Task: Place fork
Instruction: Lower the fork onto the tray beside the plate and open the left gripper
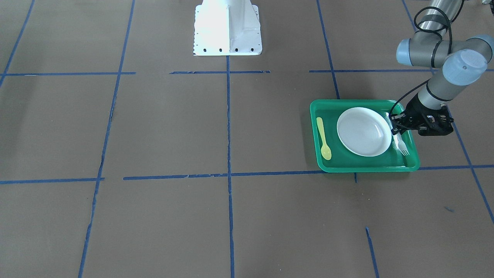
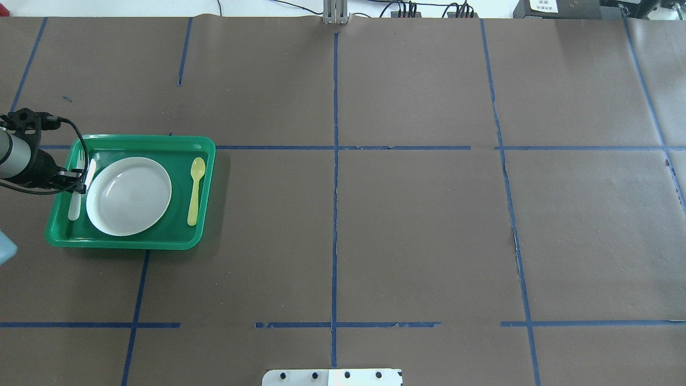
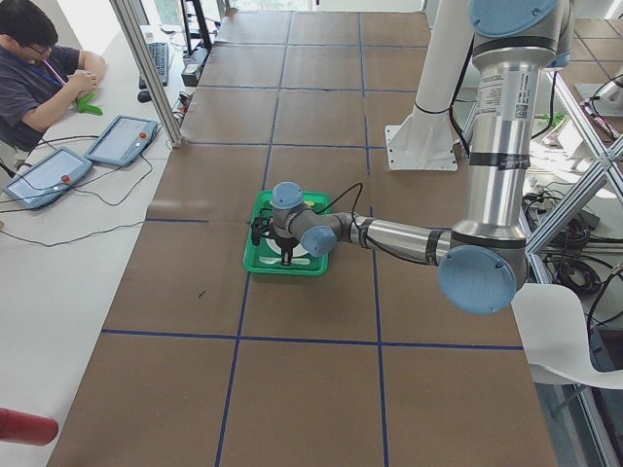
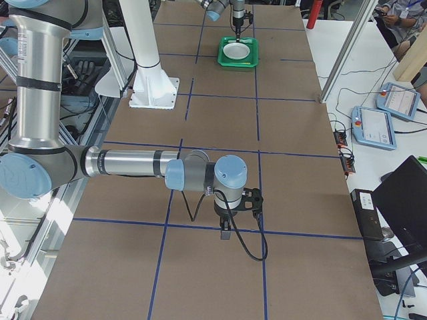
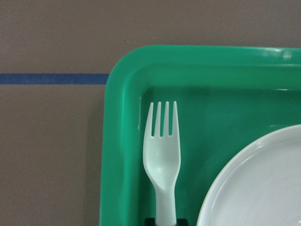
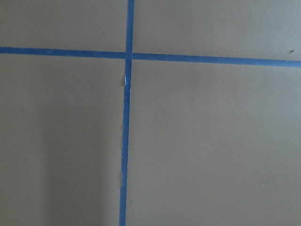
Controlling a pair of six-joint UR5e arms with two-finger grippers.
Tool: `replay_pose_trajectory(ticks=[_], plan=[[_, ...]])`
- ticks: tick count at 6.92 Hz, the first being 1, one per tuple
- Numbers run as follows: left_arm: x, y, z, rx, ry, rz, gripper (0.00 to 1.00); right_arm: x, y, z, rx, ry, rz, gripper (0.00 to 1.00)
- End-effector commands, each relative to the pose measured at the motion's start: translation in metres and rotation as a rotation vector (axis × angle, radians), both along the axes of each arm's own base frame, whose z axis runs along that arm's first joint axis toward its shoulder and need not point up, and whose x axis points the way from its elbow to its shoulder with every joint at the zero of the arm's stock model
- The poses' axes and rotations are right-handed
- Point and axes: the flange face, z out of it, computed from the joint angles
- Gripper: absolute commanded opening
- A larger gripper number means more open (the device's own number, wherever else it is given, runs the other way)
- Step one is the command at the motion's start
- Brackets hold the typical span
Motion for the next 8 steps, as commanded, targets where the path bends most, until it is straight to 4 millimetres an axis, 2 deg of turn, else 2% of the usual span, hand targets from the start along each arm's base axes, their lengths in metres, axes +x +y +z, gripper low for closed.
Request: replay_pose_trajectory(ticks=[1,2,3,5,6,7,8], plan=[[0.0023,0.0034,0.0001,-0.016,0.018,0.021,0.0,0.0,0.0,0.0,-0.001,0.0,0.001,1.0],[0.003,0.0039,0.0001,-0.016,0.018,0.024,0.0,0.0,0.0,0.0,-0.001,0.0,0.001,1.0],[0.003,0.0038,0.0002,-0.015,0.017,0.023,0.15,0.0,0.0,0.0,0.0,0.0,0.0,1.0],[0.0031,0.0038,0.0017,-0.018,0.016,0.024,0.65,0.0,0.0,0.0,-0.001,0.0,0.001,1.0],[0.0027,0.0043,0.0007,-0.016,0.018,0.024,0.73,0.0,0.0,0.0,0.0,0.0,0.0,1.0],[0.0026,0.0045,-0.0032,-0.009,0.023,0.024,0.89,0.0,0.0,0.0,0.0,0.0,0.0,1.0],[0.0018,0.0043,-0.0073,-0.004,0.028,0.023,1.0,0.0,0.0,0.0,0.0,0.0,0.0,1.0]])
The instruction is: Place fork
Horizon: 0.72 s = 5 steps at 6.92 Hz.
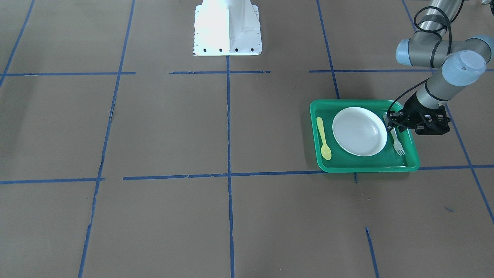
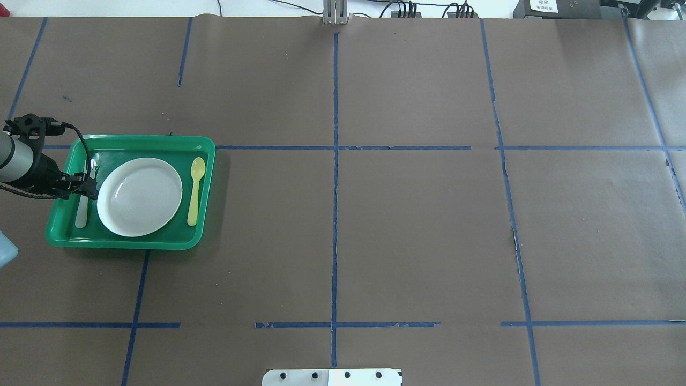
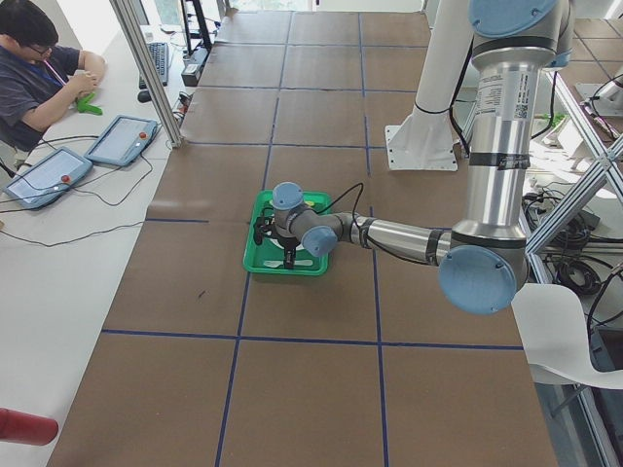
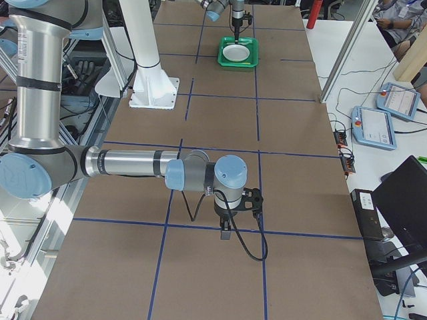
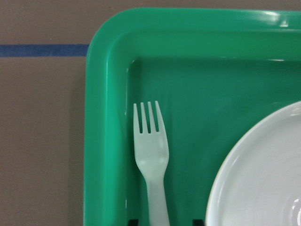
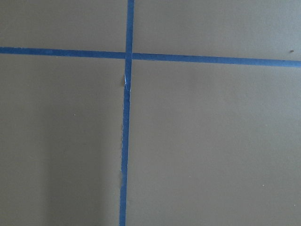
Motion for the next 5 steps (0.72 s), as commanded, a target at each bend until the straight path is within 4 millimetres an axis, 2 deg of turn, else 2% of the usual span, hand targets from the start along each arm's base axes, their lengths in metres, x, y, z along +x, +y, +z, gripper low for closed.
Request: replay_pose_trajectory(ticks=[1,2,3,4,5], plan=[[-0.001,0.001,-0.014,0.018,0.018,0.001,1.0,0.0,0.0,0.0,0.0,0.0,0.0,1.0],[-0.005,0.007,-0.034,0.025,0.059,0.019,1.0,0.0,0.0,0.0,0.0,0.0,0.0,1.0],[-0.015,0.014,-0.068,0.061,0.108,0.025,1.0,0.0,0.0,0.0,0.0,0.0,0.0,1.0],[-0.025,0.013,-0.089,0.085,0.123,0.009,1.0,0.0,0.0,0.0,-0.001,0.0,0.001,1.0],[-0.051,0.001,-0.105,0.119,0.137,-0.041,1.0,0.0,0.0,0.0,0.0,0.0,0.0,1.0]])
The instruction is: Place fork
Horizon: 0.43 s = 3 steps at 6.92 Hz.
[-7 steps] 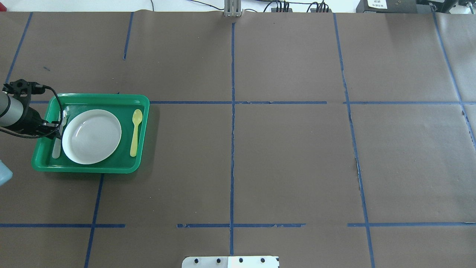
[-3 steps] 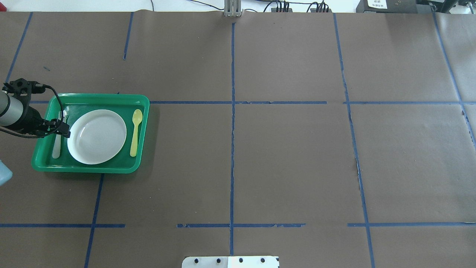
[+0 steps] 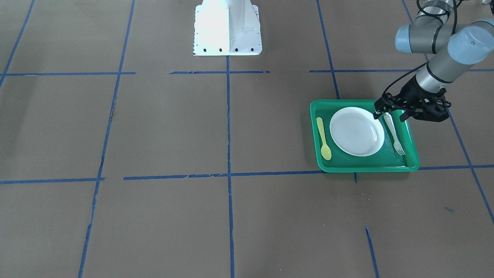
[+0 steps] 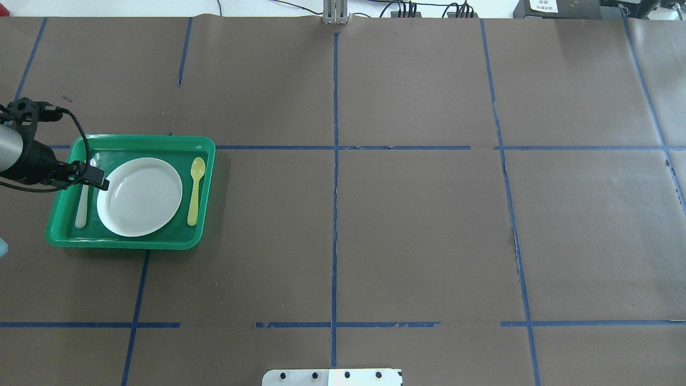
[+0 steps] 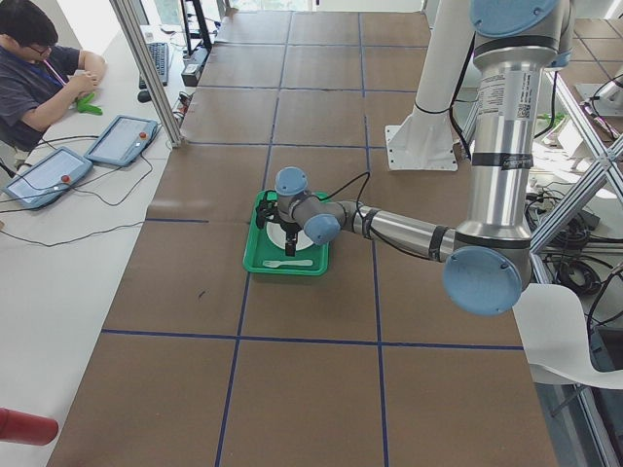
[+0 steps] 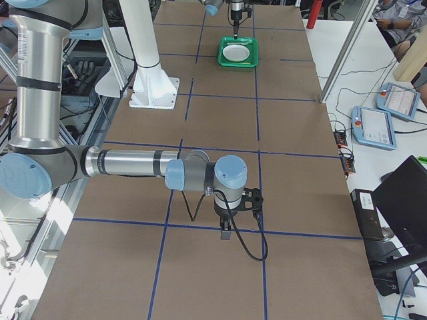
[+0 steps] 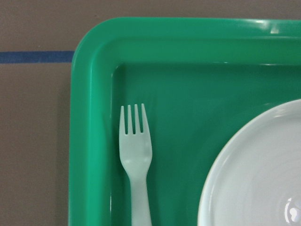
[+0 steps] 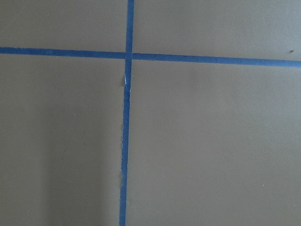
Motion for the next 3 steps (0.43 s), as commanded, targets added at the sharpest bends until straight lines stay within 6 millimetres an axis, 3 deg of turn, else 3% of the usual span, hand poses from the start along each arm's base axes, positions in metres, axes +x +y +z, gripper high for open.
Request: replay_pose_trajectory(ticks=[1,3], plan=[[-0.061,-0.021,-0.03,0.109,0.013,-0.069,1.0,0.0,0.0,0.0,0.0,0.0,-0.001,1.0],[-0.125,-0.041,-0.018,0.202,-0.071,-0.039,1.0,0.0,0.0,0.0,0.0,0.0,-0.001,1.0]])
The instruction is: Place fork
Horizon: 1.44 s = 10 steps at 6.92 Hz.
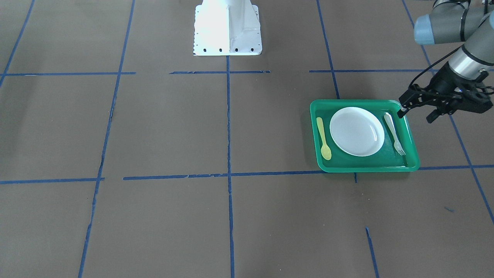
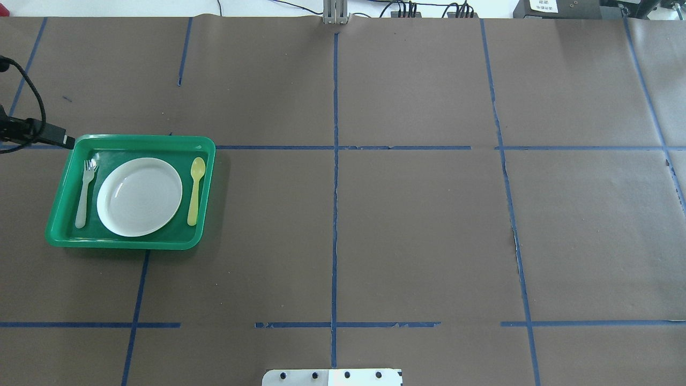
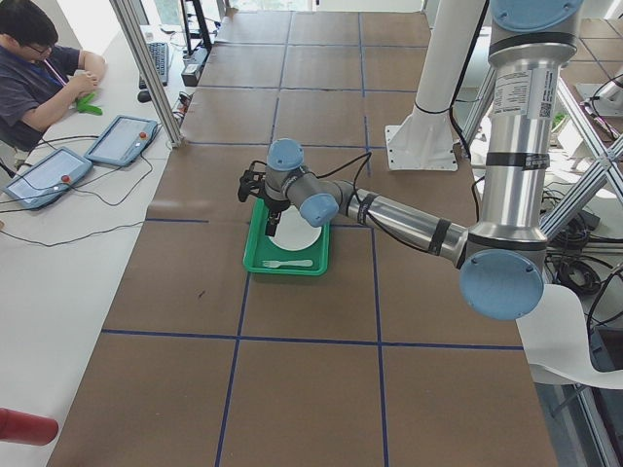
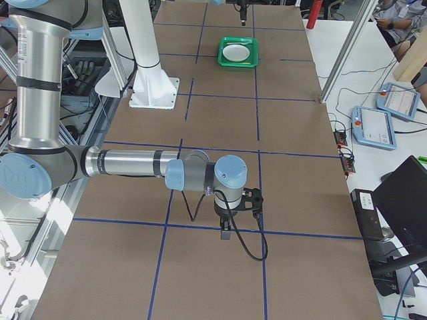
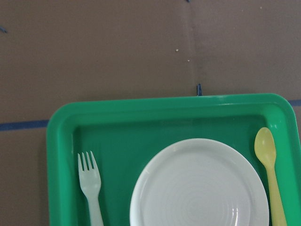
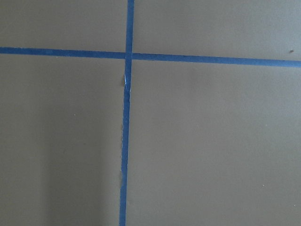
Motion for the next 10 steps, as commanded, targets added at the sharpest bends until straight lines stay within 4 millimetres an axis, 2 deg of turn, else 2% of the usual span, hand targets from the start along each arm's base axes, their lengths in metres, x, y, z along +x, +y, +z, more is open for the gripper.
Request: replay_pose_trajectory(ticks=[1,2,4,5,6,7,8,10], plan=[[-0.048,-0.014,0.02,0.099,-0.104,0.078,1.0,0.0,0.0,0.0,0.0,0.0,-0.001,1.0],[-0.096,-0.022,0.042,0.123,-0.176,0.102,1.0,0.0,0.0,0.0,0.0,0.0,-0.001,1.0],[-0.187,-0.037,0.074,0.114,-0.284,0.194,1.0,0.0,0.0,0.0,-0.001,0.0,0.001,1.0],[-0.22,-0.026,0.092,0.068,-0.288,0.173,1.0,0.0,0.0,0.0,0.0,0.0,-0.001,1.0],[-0.238,-0.02,0.122,-0.021,-0.275,0.153,1.0,0.0,0.0,0.0,-0.001,0.0,0.001,1.0],[-0.245,0.004,0.173,-0.109,-0.167,0.144,1.0,0.0,0.0,0.0,-0.001,0.0,0.001,1.0],[-0.239,0.016,0.19,-0.103,-0.091,0.144,1.0,0.0,0.0,0.0,-0.001,0.0,0.001,1.0],[-0.239,0.017,0.196,-0.119,-0.093,0.14,1.0,0.0,0.0,0.0,0.0,0.0,-0.001,1.0]])
